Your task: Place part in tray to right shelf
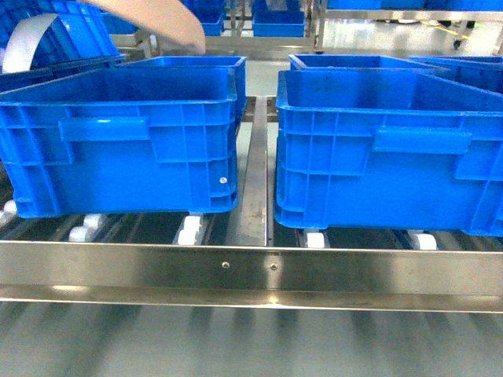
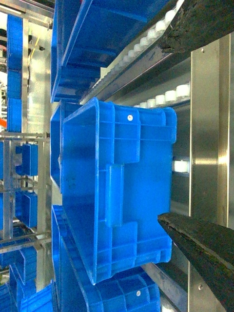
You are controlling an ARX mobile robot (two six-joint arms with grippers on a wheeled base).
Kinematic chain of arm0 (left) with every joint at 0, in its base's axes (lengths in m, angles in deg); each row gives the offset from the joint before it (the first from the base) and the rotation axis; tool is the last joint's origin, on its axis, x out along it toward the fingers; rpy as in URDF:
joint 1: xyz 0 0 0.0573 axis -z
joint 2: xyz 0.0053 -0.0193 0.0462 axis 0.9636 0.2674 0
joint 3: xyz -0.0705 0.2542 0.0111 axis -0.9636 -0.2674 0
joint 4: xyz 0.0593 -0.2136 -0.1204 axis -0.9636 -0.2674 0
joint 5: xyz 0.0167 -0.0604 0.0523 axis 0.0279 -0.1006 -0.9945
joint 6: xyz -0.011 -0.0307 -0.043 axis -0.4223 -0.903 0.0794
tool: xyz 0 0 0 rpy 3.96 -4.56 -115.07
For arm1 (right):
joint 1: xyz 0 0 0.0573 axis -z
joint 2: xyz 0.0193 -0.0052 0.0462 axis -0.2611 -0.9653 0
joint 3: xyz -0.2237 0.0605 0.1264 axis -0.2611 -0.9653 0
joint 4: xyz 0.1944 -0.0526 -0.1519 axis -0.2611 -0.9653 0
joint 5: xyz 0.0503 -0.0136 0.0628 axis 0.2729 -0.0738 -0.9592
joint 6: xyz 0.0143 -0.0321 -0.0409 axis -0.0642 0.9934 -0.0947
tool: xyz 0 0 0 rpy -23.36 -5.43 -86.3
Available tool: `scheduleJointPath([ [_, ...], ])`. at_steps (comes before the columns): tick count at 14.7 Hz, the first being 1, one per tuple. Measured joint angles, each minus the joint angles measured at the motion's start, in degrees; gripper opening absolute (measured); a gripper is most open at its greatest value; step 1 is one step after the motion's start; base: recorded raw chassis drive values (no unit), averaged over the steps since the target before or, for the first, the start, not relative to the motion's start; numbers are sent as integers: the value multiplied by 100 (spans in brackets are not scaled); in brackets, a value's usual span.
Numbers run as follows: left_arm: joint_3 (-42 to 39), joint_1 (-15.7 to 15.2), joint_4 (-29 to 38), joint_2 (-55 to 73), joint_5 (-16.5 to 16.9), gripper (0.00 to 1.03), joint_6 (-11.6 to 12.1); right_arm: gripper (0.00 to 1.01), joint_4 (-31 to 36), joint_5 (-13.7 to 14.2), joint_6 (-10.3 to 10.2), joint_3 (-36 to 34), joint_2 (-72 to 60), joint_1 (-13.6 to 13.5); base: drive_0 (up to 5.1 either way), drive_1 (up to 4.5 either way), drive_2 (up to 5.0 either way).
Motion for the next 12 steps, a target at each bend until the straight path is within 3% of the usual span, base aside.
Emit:
scheduleJointPath([
  [1,-411,-7,57,-369,162,13,13,98,-2,0,0,-2,0,0,0,0,0],
  [2,-769,-66,-166,-649,457,13,-129,98,-4,0,0,-2,-2,0,0,0,0],
  [3,-1226,-162,-238,-890,1126,13,-474,98,-2,0,0,-2,0,0,0,0,0],
  [5,-2277,-229,-166,-1266,2343,13,-1440,98,-2,0,0,-2,0,0,0,0,0],
  [7,-3088,-11,155,-1766,2540,13,-1611,98,-2,0,0,-2,0,0,0,0,0],
  [10,-3165,42,216,-1945,2623,13,-1615,98,-2,0,0,-2,0,0,0,0,0],
  [11,-3499,-79,824,-2000,2938,13,-662,93,-55,0,0,-2,44,0,0,0,0],
  [12,-4330,-105,1530,-2717,3220,13,1318,67,-267,-2,-2,-76,376,0,0,0,0],
])
